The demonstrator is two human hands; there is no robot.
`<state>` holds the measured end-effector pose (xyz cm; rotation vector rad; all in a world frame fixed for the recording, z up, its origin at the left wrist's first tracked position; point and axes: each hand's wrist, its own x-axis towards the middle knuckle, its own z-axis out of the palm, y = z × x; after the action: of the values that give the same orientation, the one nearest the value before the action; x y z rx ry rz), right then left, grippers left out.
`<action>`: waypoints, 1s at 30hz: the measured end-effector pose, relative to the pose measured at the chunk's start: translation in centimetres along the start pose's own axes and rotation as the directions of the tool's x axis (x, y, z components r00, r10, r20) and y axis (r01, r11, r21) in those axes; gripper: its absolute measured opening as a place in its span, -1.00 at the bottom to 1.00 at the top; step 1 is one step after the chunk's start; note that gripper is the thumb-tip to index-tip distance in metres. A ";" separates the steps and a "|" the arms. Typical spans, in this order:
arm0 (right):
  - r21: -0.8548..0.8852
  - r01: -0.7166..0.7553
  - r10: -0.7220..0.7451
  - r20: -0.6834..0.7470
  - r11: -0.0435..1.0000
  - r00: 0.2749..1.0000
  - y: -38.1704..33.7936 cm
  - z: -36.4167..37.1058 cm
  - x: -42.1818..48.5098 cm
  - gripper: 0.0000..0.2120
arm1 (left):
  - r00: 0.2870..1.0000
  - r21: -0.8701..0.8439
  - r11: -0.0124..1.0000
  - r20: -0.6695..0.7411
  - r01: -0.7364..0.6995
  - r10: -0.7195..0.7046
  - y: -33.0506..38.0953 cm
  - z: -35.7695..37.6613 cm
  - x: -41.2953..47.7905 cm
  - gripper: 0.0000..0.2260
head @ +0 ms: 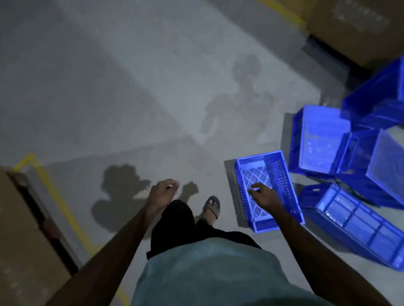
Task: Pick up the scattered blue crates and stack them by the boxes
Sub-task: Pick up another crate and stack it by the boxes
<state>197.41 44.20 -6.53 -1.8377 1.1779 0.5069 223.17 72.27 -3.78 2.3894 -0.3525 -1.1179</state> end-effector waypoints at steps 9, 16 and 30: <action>0.336 -0.280 0.341 -0.140 0.899 0.929 -1.1 -0.1 0.7 -0.55 | 0.910 0.270 0.929 0.393 -0.255 0.135 15.4 -0.9 12.6 -0.74; 0.616 -0.412 0.647 -0.216 0.671 0.731 -2.6 2.2 -2.6 -0.64 | 0.683 0.387 0.732 0.716 -0.560 0.145 22.8 0.1 17.6 -0.94; 0.903 -0.356 0.854 -0.022 0.240 0.521 5.6 9.3 -0.6 -0.71 | 0.687 0.558 0.480 0.712 -0.677 0.141 29.6 13.2 28.4 -0.88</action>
<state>193.28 51.31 -13.61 -0.5113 2.1325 -0.2190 230.12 31.00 -14.13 2.2327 -1.9813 -1.6301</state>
